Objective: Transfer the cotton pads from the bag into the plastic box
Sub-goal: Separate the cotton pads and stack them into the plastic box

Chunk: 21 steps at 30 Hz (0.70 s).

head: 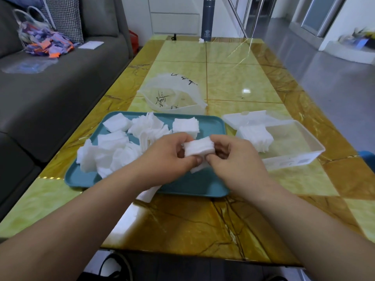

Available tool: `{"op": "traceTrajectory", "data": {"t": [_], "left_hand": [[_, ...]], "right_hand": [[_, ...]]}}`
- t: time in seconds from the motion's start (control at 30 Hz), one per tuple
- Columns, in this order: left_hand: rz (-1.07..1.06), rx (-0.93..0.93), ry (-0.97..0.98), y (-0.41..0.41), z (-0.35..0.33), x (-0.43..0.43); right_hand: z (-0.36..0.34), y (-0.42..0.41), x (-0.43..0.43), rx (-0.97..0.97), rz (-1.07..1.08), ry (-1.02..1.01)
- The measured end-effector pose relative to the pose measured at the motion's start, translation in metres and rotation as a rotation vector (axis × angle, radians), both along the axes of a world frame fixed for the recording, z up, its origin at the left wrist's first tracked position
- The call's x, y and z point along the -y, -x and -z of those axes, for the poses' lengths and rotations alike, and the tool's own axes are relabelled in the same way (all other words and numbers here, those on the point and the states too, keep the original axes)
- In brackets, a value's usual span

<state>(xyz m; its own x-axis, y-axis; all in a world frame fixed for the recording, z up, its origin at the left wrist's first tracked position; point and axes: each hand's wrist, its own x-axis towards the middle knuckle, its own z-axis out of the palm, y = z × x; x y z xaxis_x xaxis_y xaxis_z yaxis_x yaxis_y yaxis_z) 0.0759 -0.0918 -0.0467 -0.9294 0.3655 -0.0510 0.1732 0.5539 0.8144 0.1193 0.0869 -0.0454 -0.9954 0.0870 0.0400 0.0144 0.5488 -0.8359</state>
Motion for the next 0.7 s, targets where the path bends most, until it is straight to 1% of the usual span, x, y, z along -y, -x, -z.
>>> {"op": "traceTrajectory", "data": {"t": [0.1,0.17,0.3,0.37,0.47,0.53,0.6,0.7], "left_hand": [[0.001,0.081,-0.233,0.002,-0.012,-0.008],[0.019,0.108,-0.313,0.004,-0.017,-0.019],[0.051,0.111,-0.322,0.006,-0.020,-0.048],[0.090,0.110,-0.334,0.005,-0.022,-0.067],[0.152,0.102,-0.374,0.004,-0.026,-0.089],[0.181,0.101,-0.406,0.003,-0.028,-0.103],[0.139,0.042,-0.360,0.002,-0.023,-0.112],[-0.003,-0.118,-0.083,0.000,-0.008,-0.123]], "right_hand": [[-0.019,0.000,-0.019,-0.031,0.003,0.101],[-0.028,-0.002,-0.037,-0.025,-0.034,0.177],[-0.032,-0.006,-0.068,-0.047,-0.030,0.184],[-0.032,-0.009,-0.087,-0.072,0.004,0.234],[-0.034,-0.013,-0.110,-0.044,0.012,0.368],[-0.035,-0.017,-0.123,-0.042,0.019,0.367],[-0.033,-0.019,-0.128,-0.061,0.082,0.351],[-0.030,-0.017,-0.135,-0.066,0.262,0.340]]}}
